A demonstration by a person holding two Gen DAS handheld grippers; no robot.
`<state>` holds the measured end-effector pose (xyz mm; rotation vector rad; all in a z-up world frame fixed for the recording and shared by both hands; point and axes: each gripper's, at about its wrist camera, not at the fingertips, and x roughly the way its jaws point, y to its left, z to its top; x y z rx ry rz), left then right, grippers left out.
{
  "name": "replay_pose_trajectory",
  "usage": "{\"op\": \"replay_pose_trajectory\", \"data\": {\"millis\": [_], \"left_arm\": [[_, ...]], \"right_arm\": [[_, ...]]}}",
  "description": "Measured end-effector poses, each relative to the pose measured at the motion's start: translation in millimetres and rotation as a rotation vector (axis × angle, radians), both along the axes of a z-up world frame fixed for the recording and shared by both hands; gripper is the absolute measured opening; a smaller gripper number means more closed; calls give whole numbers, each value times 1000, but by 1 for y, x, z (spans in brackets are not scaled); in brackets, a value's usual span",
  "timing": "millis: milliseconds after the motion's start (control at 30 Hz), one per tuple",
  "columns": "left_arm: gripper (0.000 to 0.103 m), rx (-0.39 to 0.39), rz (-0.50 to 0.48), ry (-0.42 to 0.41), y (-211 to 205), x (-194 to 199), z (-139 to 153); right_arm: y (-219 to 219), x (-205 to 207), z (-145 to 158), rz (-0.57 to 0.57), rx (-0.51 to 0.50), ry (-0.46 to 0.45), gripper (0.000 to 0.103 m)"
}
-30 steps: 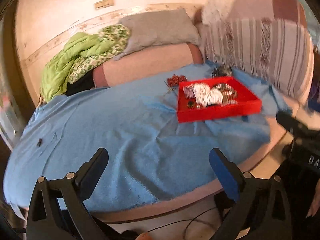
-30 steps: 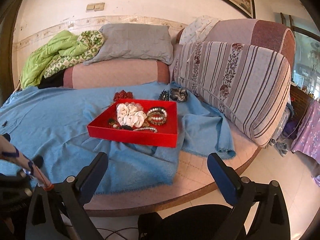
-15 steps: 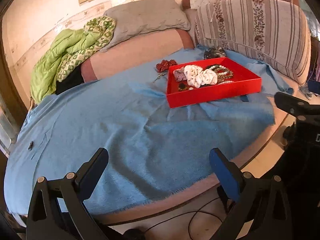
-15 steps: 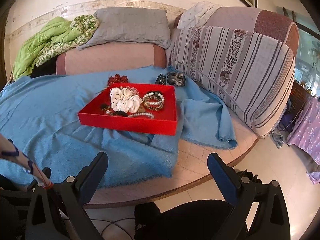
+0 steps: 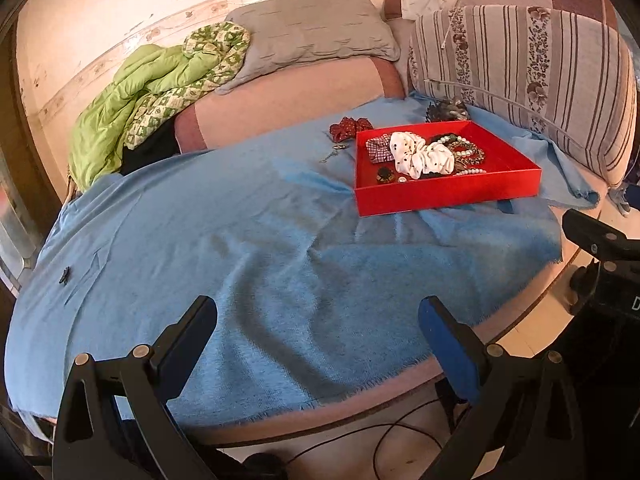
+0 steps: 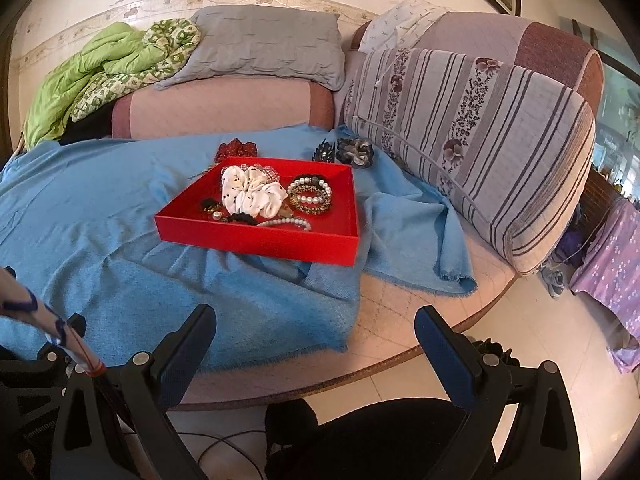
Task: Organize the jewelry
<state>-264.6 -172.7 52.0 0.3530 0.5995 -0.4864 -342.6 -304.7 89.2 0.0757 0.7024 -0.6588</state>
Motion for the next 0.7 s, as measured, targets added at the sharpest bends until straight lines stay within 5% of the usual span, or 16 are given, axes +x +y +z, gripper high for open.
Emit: {"op": "replay_pose_trajectory", "data": {"millis": [700], "left_arm": [[100,-5,18,-5,3,2,1]], "right_arm": [[1,0,-1,3,-3,4,101]]}}
